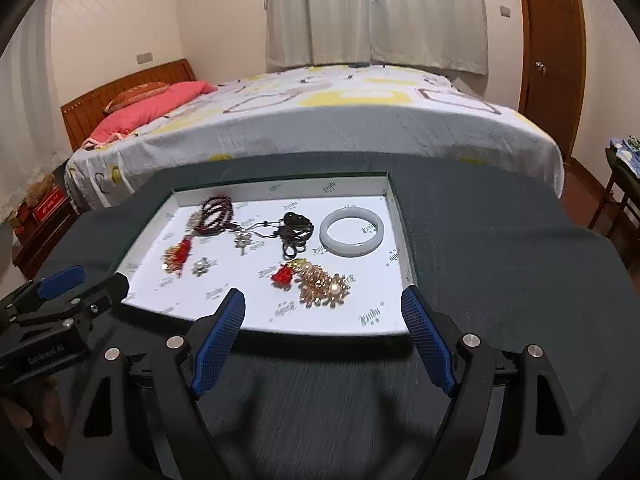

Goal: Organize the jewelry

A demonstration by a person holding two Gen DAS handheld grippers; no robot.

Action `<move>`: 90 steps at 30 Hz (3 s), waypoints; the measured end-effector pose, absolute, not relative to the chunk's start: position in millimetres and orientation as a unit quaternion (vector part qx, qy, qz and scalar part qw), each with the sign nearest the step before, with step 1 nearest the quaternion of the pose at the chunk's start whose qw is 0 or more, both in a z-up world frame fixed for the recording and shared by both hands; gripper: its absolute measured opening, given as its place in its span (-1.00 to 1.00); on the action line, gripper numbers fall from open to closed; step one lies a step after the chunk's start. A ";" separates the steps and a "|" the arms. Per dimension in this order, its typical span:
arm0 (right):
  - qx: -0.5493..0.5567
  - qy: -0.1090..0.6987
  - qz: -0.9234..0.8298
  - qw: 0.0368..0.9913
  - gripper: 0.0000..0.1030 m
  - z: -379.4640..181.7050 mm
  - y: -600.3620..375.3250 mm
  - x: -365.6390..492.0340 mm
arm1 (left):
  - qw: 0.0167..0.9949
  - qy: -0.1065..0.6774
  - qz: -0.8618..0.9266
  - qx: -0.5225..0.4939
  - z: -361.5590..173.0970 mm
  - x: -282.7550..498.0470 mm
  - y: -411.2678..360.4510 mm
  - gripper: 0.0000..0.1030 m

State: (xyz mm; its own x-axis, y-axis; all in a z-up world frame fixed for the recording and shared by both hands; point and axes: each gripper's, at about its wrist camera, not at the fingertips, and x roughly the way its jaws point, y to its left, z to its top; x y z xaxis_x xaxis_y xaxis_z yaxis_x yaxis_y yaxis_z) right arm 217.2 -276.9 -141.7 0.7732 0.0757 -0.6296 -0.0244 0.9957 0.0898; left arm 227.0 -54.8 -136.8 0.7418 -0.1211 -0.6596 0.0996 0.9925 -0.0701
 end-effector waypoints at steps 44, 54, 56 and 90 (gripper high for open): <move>-0.005 0.209 0.022 0.978 0.63 -20.6 -258.9 35.5 | 0.974 0.220 -0.044 -0.014 -6.2 31.6 -23.2 0.86; -0.006 0.207 0.022 0.978 0.63 -18.8 -257.5 32.7 | 0.975 0.217 -0.040 -0.021 -5.5 29.5 -19.4 0.86; -0.006 0.208 0.022 0.978 0.63 -18.9 -257.5 32.8 | 0.975 0.217 -0.040 -0.021 -5.9 29.6 -19.1 0.86; -0.008 0.211 0.025 0.977 0.63 -18.8 -254.6 31.9 | 0.973 0.224 -0.036 -0.028 -4.9 31.5 -10.5 0.87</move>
